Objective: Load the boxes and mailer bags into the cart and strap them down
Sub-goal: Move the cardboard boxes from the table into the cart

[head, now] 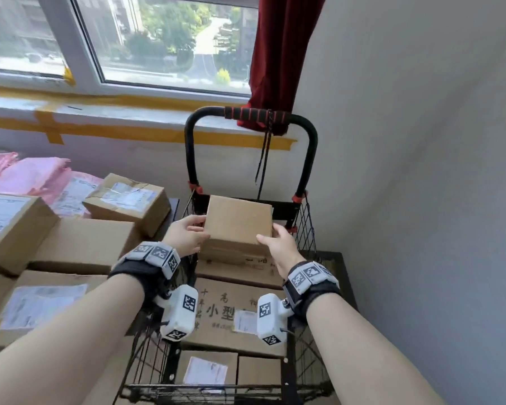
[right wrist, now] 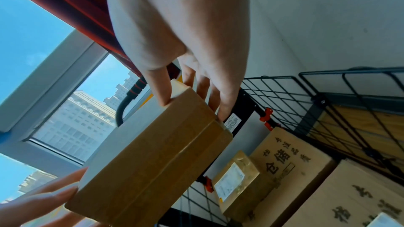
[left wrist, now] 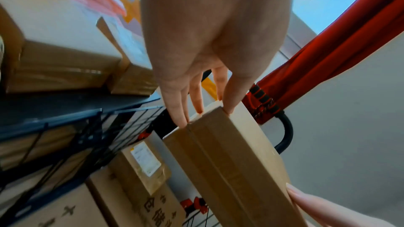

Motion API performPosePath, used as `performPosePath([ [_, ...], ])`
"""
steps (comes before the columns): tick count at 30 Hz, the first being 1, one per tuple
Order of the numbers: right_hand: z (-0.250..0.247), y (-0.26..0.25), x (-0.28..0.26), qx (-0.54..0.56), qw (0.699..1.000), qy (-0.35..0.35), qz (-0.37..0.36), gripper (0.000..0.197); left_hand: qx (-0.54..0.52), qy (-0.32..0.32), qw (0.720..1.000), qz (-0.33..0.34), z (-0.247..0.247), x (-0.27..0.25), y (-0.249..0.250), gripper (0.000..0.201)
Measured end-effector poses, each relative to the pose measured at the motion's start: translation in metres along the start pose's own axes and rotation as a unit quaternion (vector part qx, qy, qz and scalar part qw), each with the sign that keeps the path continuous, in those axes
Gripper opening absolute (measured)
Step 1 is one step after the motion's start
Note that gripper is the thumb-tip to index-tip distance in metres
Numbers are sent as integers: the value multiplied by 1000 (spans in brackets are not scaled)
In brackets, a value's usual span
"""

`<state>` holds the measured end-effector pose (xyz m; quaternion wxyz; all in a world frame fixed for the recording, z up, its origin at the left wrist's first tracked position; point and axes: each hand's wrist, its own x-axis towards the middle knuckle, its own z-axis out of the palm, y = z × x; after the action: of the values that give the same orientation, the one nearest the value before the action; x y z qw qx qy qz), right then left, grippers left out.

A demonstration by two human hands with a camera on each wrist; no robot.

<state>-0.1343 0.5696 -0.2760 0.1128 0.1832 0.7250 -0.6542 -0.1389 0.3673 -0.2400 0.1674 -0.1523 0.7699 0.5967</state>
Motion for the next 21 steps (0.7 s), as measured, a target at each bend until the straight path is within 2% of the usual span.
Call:
performPosePath([
  [5, -42, 29, 38, -15, 999, -15, 33, 66, 15, -29, 999, -42, 49, 34, -17, 58],
  [7, -48, 44, 58, -22, 998, -9, 54, 76, 20, -26, 998, -55, 62, 57, -28, 55],
  [9, -51, 59, 81, -24, 996, 1, 83, 81, 20, -17, 997, -72, 73, 86, -40, 42],
  [13, -48, 90, 129, -29, 991, 26, 130, 77, 38, -21, 993, -109, 95, 148, -69, 29],
  [21, -43, 165, 219, -56, 972, 91, 210, 78, 17, -93, 976, -198, 140, 258, -135, 42],
])
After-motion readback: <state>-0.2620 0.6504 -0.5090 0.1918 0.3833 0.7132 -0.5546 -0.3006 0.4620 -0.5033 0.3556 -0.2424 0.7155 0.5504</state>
